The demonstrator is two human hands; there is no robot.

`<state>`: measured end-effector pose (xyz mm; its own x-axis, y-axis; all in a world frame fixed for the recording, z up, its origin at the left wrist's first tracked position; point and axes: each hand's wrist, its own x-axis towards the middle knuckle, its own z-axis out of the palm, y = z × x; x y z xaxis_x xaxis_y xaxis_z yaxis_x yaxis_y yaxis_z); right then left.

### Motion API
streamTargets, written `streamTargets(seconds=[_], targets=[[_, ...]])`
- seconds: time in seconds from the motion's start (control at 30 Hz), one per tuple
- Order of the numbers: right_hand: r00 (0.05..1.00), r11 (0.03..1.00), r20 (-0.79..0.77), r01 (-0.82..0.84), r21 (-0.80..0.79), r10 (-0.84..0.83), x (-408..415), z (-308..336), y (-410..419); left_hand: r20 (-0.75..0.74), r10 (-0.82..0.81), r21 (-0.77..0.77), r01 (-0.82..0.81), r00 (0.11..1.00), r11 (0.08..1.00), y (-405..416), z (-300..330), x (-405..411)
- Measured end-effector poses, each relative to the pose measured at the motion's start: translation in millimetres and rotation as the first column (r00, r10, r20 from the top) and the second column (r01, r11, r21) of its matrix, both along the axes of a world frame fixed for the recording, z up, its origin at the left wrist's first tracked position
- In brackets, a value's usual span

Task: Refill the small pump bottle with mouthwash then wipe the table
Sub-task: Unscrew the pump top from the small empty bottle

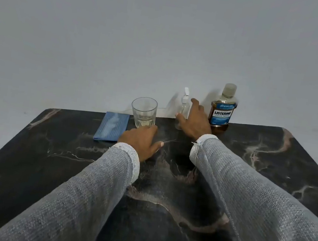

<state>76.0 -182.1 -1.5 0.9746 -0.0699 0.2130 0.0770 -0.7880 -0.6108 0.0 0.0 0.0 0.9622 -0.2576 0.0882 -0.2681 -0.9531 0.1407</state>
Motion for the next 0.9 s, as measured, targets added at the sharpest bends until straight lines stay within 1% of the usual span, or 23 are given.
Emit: streamTargets(seconds=[0.13,0.27,0.37,0.47,0.5,0.57,0.67,0.8,0.83,0.9], targets=[[1.0,1.0,0.011,-0.006,0.005,0.006,13,-9,4,-0.009,-0.02,-0.011,0.02,1.0,1.0,4,-12,9],[0.999,0.997,0.051,-0.002,0.08,-0.002,14,-16,5,-0.024,-0.016,-0.064,0.014,1.0,0.998,7,-18,8],[0.996,0.982,0.083,-0.033,0.184,0.018,-2,-15,5,-0.021,-0.008,-0.167,0.004,1.0,0.986,8,-15,-1],[0.989,0.936,0.117,-0.126,0.33,0.092,-39,-11,6,0.003,0.003,-0.357,-0.002,1.0,0.934,10,-13,-20],[0.986,0.917,0.124,-0.151,0.37,0.112,-56,-11,7,0.001,0.012,-0.443,-0.011,1.0,0.896,11,-13,-30],[0.981,0.891,0.139,-0.179,0.418,0.132,-92,-17,11,-0.003,0.026,-0.625,-0.022,1.0,0.78,13,-16,-52],[0.97,0.882,0.179,-0.226,0.413,0.164,-143,-31,20,-0.003,0.042,-0.804,-0.027,0.999,0.594,14,-21,-88],[0.951,0.866,0.229,-0.286,0.41,0.205,-189,-43,33,-0.007,0.077,-0.916,-0.037,0.997,0.4,10,-19,-120],[0.945,0.859,0.241,-0.304,0.412,0.219,-197,-45,36,-0.006,0.081,-0.931,-0.035,0.997,0.363,9,-17,-125],[0.934,0.849,0.258,-0.337,0.407,0.248,-209,-48,40,0.008,0.06,-0.947,-0.011,0.998,0.322,5,-15,-134]])
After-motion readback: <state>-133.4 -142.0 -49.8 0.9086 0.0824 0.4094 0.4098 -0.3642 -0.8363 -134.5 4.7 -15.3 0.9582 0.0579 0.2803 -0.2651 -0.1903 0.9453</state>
